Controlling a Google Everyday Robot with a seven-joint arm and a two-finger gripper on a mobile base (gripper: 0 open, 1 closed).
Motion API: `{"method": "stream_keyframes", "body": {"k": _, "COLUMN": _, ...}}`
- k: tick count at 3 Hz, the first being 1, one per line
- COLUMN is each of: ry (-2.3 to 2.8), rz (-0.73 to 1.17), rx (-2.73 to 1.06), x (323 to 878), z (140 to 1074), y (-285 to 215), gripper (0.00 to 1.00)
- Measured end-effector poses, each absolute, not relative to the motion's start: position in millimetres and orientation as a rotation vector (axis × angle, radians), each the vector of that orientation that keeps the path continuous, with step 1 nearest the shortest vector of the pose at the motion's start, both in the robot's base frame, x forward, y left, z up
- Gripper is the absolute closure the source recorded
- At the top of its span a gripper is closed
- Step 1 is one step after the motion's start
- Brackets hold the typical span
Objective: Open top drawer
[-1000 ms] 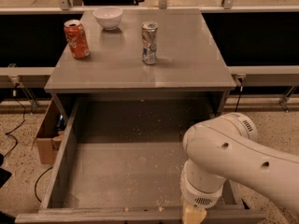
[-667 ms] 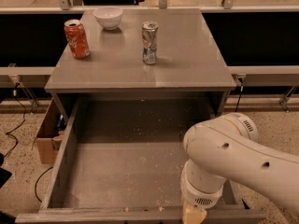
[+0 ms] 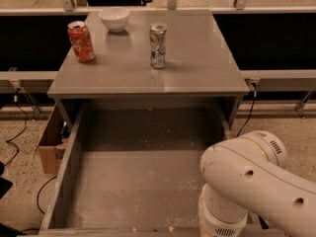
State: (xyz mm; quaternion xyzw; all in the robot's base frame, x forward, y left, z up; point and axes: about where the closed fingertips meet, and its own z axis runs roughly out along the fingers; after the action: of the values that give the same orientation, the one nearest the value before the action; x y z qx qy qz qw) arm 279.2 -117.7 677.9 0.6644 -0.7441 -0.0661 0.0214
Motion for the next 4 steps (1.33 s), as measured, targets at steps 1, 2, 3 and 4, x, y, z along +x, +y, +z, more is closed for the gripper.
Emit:
{"method": "stream_keyframes", "body": {"k": 1, "ry": -2.306, "rz": -0.202, "rx": 2.060, "x": 278.8, "z": 678.1, "y": -117.8, "gripper": 0.59}}
{"method": "stream_keyframes", "body": {"k": 2, "ry": -2.305, "rz": -0.200, "rx": 2.061, "x": 278.4, "z": 678.4, "y": -117.8, "gripper": 0.36}}
{"method": "stream_keyframes", "body": {"k": 3, "ry": -2.304, "rz": -0.198, "rx": 2.061, "x": 277.9, "z": 678.5, "y": -117.9, "gripper": 0.12}}
{"method": "stream_keyframes", "body": {"k": 4, "ry": -2.204, "rz": -0.117, "rx": 2.188, "x": 271.9, "z": 698.6, "y": -102.3, "gripper": 0.00}}
